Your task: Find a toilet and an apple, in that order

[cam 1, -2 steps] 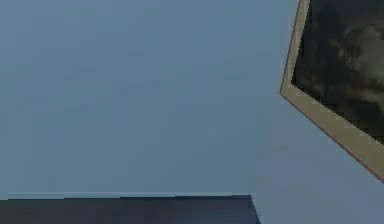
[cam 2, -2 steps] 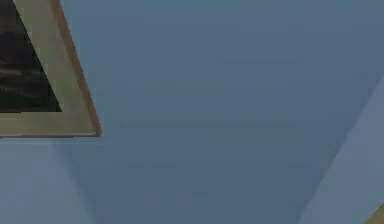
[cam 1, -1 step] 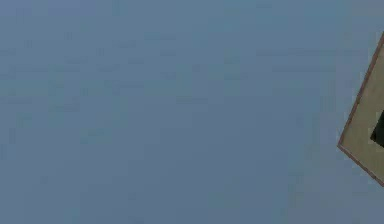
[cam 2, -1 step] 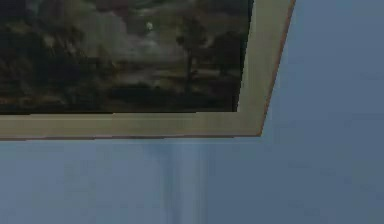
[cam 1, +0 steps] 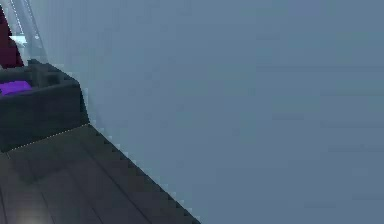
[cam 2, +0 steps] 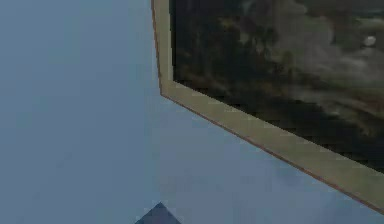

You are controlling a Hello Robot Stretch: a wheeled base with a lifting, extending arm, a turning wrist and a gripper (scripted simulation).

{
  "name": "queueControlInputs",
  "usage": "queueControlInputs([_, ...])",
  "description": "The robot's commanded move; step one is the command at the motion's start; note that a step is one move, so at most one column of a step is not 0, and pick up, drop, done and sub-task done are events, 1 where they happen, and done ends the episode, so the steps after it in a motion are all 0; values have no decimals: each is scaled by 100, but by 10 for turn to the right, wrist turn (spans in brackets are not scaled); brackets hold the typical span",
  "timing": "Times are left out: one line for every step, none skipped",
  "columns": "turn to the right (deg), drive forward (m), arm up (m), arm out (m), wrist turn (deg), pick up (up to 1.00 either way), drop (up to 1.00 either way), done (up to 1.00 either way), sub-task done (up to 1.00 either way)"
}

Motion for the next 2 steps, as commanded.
queueControlInputs([0,45,0,0,0,0,0,0,0])
queueControlInputs([-420,0,0,0,0,0,0,0,0])
